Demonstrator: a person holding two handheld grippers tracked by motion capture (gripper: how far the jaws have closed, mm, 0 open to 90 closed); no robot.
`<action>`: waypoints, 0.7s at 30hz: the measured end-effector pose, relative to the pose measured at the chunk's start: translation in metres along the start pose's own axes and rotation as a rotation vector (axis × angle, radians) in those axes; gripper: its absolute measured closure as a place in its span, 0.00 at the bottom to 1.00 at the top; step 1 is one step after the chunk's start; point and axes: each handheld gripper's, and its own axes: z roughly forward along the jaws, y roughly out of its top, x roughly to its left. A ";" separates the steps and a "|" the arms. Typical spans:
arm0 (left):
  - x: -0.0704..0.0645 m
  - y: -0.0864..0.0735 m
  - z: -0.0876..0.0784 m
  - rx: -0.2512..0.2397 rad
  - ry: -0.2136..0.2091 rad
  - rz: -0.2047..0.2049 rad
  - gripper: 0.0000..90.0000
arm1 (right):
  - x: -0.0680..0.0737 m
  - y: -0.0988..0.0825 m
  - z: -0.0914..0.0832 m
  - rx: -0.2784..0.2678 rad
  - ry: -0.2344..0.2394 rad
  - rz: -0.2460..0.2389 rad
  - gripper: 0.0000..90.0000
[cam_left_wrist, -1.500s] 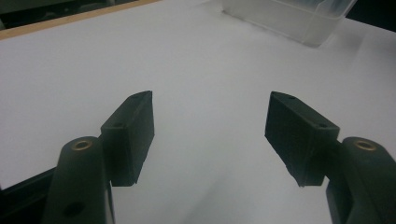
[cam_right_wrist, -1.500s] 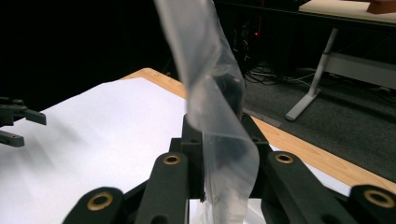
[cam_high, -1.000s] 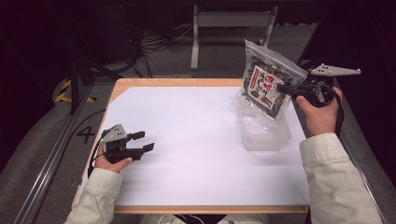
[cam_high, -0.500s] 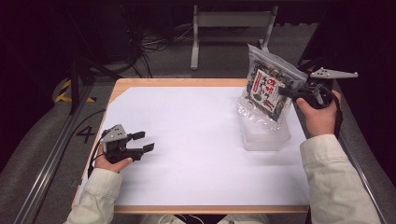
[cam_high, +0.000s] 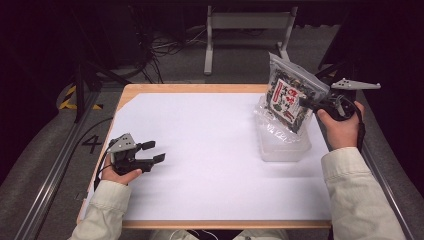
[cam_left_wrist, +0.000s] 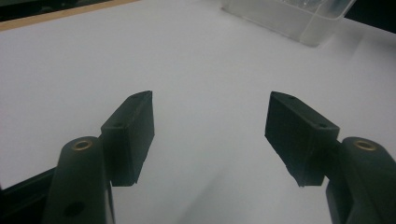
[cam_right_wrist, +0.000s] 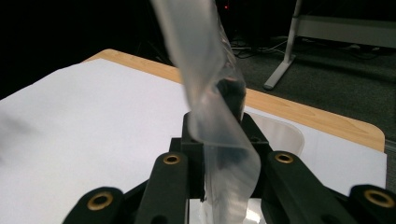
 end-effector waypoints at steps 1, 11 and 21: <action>0.000 0.000 0.000 -0.001 0.000 -0.001 0.38 | 0.000 0.000 0.000 0.000 0.000 0.000 0.86; -0.001 0.000 0.000 0.006 -0.002 -0.007 0.38 | 0.001 -0.004 -0.001 0.025 -0.006 -0.001 0.86; -0.001 0.000 0.000 0.005 -0.005 -0.005 0.38 | 0.001 -0.006 -0.001 0.056 -0.008 0.012 0.86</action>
